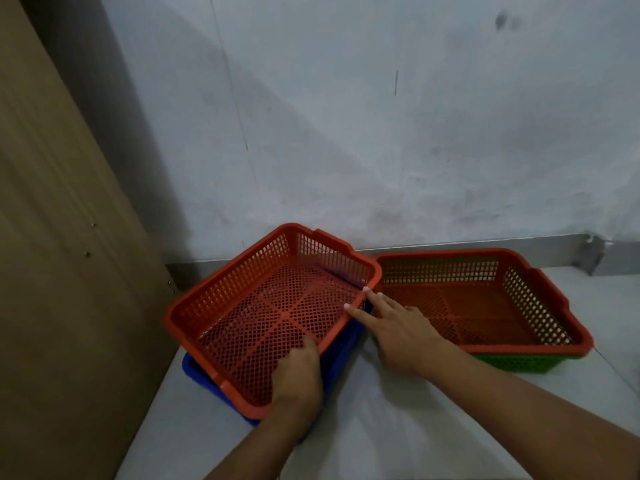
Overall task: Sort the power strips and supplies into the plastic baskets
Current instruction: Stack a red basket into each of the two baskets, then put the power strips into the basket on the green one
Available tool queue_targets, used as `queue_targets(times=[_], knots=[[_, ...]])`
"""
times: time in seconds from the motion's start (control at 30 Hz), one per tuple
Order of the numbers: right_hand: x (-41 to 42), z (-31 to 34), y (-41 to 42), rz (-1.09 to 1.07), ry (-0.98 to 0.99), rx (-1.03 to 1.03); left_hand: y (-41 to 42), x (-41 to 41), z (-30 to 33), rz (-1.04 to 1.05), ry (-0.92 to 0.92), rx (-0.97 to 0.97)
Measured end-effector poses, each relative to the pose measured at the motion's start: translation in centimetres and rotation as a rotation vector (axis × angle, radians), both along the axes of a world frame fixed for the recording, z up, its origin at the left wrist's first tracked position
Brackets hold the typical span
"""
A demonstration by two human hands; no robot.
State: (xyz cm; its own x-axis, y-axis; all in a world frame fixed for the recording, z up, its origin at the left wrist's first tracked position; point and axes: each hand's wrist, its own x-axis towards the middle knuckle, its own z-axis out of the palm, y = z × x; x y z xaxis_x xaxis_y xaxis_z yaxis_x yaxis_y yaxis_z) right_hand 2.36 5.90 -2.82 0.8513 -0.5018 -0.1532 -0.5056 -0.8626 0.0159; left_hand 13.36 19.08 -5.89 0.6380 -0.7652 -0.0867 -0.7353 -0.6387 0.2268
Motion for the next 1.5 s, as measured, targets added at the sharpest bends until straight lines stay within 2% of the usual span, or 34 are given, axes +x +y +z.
queue_targets(times=[0.1, 0.27, 0.4, 0.47, 0.63, 0.77, 0.9, 0.97, 1.07, 1.2, 1.27, 1.4, 1.5], knots=[[0.2, -0.7, 0.3, 0.011, 0.077, 0.037, -0.6, -0.9, -0.3, -0.012, 0.109, 0.057], [-0.6, -1.3, 0.5, 0.008, 0.133, 0.056, -1.4, -1.3, -1.3, -0.032, 0.148, 0.138], [-2.2, -1.6, -0.2, -0.038, 0.125, 0.050, -1.7, -1.9, -2.1, -0.031, 0.121, 0.187], [-3.6, -1.4, -0.7, -0.053, 0.113, 0.042, -2.5, -3.0, -1.7, -0.056, 0.022, 0.165], [-9.6, -0.8, -1.4, -0.096, 0.126, 0.000, -6.0, -7.8, 1.5, -0.263, -0.118, -0.046], [-17.2, -1.0, -2.1, -0.181, 0.170, -0.020, -9.6, -14.1, 3.2, -0.488, -0.021, -0.145], [-25.9, -1.6, -3.0, -0.402, 0.174, 0.063, -12.2, -21.0, 3.0, -0.684, 0.036, -0.143], [-30.0, -2.2, -3.2, -0.537, 0.122, 0.119, -13.1, -23.8, 2.3, -0.769, 0.034, -0.092], [-34.8, -3.9, -3.2, -0.798, -0.080, 0.261, -13.9, -26.4, 1.1, -0.840, 0.041, -0.019], [-37.6, -7.1, -3.1, -1.032, -0.248, 0.434, -14.3, -28.0, -0.2, -0.871, 0.083, 0.040], [-37.9, -8.3, -3.4, -1.041, -0.260, 0.427, -14.1, -28.6, -0.7, -0.871, 0.091, 0.066], [-37.3, -9.1, -3.6, -0.970, -0.157, 0.306, -13.6, -29.0, -1.4, -0.859, 0.122, 0.102], [-36.9, -9.3, -4.1, -0.965, -0.215, 0.296, -13.4, -29.0, -1.8, -0.842, 0.147, 0.120]])
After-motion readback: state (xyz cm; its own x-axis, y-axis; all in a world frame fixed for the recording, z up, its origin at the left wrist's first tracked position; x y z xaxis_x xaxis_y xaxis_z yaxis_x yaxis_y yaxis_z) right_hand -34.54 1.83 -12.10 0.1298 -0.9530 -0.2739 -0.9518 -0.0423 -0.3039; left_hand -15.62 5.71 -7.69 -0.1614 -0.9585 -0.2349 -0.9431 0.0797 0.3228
